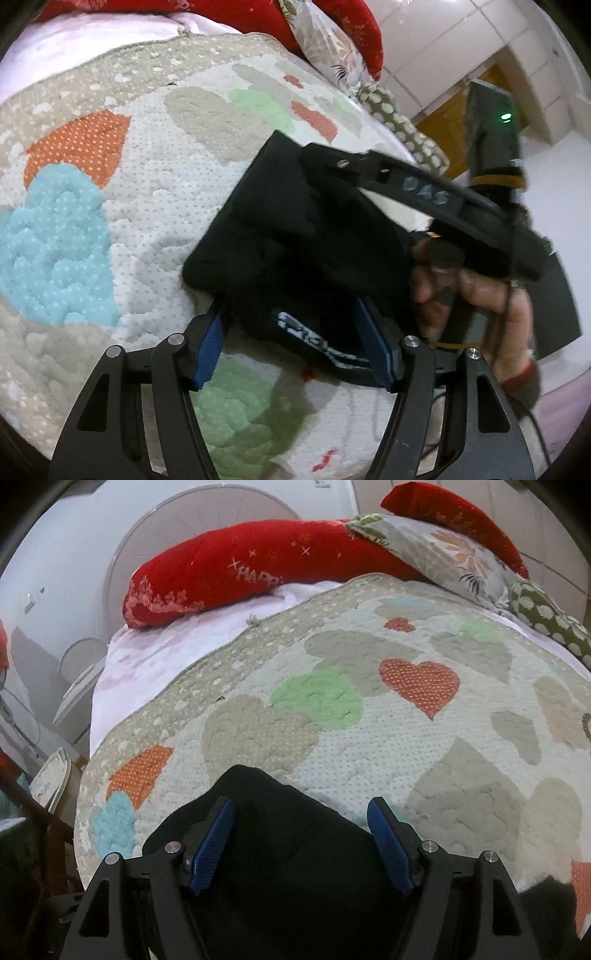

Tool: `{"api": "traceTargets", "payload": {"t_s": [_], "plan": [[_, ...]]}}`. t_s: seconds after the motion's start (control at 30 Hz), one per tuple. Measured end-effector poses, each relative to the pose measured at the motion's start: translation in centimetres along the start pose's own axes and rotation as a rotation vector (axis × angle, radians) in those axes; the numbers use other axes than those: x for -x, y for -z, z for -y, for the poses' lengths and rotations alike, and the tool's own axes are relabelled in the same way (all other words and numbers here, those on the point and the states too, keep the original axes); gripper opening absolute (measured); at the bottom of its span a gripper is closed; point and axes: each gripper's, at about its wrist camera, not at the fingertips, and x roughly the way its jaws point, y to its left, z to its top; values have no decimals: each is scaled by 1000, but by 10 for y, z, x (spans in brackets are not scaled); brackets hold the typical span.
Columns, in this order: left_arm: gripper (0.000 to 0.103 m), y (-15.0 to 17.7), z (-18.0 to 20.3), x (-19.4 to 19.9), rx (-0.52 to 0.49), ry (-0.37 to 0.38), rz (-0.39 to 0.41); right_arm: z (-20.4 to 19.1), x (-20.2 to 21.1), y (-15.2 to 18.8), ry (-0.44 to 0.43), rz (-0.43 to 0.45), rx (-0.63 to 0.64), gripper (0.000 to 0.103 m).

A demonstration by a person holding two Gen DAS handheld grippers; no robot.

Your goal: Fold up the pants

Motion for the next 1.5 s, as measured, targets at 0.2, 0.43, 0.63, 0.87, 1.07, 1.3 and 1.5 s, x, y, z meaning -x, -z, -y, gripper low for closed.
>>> {"api": "traceTargets", "payload": {"t_s": [0.2, 0.43, 0.63, 0.87, 1.07, 1.3, 1.5], "plan": [[82, 1, -11, 12, 60, 117, 22, 2, -6, -10, -42, -45, 35, 74], [89, -3, -12, 5, 107, 139, 22, 0, -19, -9, -82, -68, 37, 75], [90, -7, 2, -12, 63, 65, 18, 2, -29, -5, -104, -31, -16, 75], [55, -13, 13, -5, 26, 55, 122, -1, -12, 0, -94, 30, -10, 35], [42, -15, 73, 27, -207, 124, 210, 29, 75, 6, -173, 244, -114, 32], [42, 17, 167, -1, -486, 251, 143, 107, 171, 76, -47, 396, -323, 35], [42, 61, 207, -70, -633, 268, -168, 166, 200, 161, 217, 383, -630, 54]]}}
